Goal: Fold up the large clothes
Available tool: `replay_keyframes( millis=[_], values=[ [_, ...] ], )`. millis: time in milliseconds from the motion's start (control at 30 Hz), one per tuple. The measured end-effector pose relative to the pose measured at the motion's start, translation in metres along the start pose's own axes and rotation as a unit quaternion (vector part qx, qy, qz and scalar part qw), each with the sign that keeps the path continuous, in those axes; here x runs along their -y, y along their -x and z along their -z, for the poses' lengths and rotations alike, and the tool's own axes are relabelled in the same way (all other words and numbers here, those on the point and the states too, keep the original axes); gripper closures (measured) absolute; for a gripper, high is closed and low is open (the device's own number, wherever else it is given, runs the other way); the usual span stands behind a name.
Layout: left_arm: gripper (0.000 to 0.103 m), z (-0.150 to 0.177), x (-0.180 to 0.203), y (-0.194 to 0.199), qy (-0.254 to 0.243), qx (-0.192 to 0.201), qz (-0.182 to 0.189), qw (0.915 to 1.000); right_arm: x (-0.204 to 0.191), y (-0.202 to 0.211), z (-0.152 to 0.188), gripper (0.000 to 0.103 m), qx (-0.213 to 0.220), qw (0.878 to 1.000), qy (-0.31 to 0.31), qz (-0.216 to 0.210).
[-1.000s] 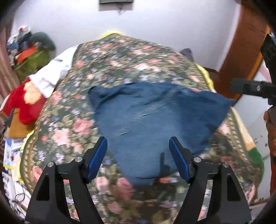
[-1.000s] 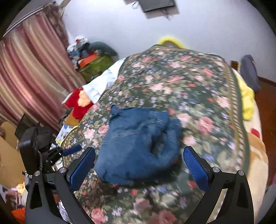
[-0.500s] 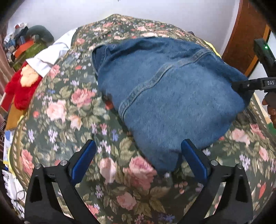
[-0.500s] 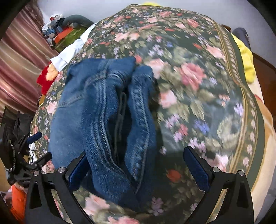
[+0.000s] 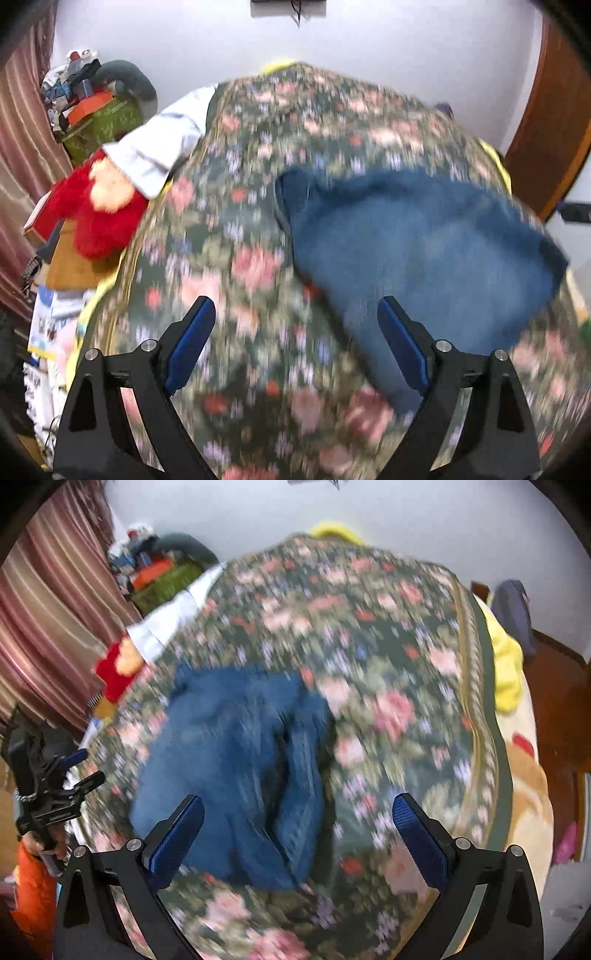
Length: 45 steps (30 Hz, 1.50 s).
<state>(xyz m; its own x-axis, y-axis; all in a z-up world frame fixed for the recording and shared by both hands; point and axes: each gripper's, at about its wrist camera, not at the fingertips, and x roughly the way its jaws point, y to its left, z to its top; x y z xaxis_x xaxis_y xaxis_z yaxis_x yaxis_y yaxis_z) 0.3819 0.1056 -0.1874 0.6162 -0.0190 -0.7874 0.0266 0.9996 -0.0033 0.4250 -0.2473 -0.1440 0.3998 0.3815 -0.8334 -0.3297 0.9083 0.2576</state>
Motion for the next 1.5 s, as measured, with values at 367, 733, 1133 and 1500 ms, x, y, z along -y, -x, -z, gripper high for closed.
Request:
replay_keyframes(
  millis=[367, 733, 1133, 1500],
  values=[
    [0.013, -0.074, -0.001, -0.143, 0.061, -0.078, -0.019, 0.9949, -0.011, -0.08, -0.066, 0.001, -0.057, 0.998, 0.01, -0.002],
    [0.012, -0.069, -0.028, -0.135, 0.032, -0.074, -0.124, 0.989, 0.025, -0.11, -0.042, 0.001, -0.091, 0.996, 0.007, 0.0],
    [0.012, -0.036, -0.023, -0.023, 0.021, 0.007, -0.031, 0.9993, -0.006, -0.043, -0.037, 0.001, -0.039, 0.997, 0.065, 0.03],
    [0.007, 0.02, -0.013, -0.084, 0.192, -0.122, 0.167, 0.9594, 0.014, -0.099, -0.03, 0.0, -0.142, 0.988, -0.004, -0.06]
  ],
)
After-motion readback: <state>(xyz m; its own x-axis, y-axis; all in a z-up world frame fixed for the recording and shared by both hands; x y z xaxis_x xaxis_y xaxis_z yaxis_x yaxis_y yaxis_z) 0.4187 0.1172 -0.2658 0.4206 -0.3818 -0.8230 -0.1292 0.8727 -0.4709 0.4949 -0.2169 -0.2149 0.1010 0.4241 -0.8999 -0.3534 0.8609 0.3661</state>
